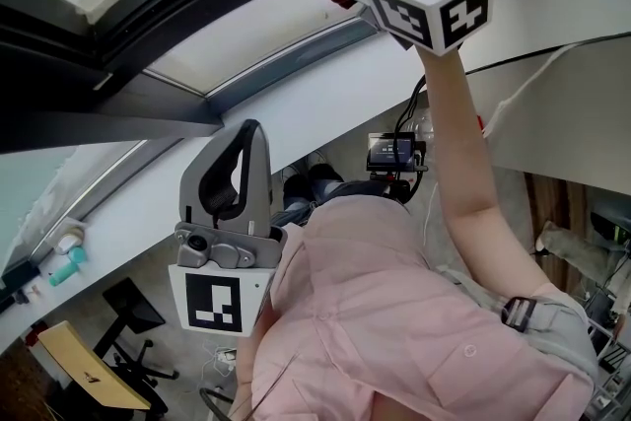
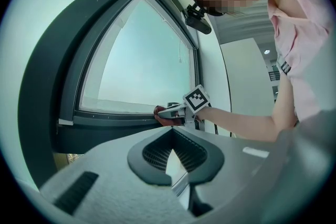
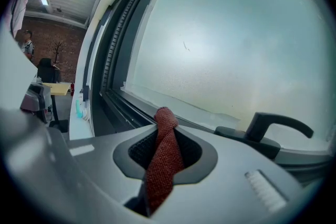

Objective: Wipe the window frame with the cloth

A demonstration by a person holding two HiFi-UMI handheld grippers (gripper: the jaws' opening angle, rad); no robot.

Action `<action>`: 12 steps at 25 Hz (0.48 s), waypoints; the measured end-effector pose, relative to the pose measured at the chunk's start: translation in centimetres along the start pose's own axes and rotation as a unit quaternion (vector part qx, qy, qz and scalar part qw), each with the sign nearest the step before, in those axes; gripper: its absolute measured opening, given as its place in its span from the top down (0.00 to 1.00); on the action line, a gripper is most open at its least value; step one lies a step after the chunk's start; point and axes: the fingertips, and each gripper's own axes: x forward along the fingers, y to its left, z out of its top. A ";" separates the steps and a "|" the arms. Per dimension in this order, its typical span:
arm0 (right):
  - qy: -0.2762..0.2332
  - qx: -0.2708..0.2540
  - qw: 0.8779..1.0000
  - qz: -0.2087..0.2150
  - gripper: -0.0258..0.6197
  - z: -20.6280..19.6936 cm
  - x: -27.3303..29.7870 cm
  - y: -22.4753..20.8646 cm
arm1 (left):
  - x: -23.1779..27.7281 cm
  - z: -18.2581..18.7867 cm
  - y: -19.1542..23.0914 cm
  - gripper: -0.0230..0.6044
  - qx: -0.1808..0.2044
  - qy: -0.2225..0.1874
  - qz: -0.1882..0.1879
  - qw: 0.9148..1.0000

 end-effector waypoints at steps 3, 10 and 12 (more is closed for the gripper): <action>0.000 0.001 1.000 -0.003 0.86 -0.1 -0.1 -0.3 | 0.0 0.1 0.0 0.97 -0.001 -0.001 0.000 1.000; 0.005 0.002 1.000 -0.013 0.86 -0.6 -0.5 -1.4 | 0.1 0.1 0.1 0.97 -0.002 -0.002 0.001 1.000; 0.006 0.003 1.000 -0.014 0.86 -0.7 -0.7 -1.6 | 0.1 0.2 0.1 0.97 -0.002 -0.002 0.002 1.000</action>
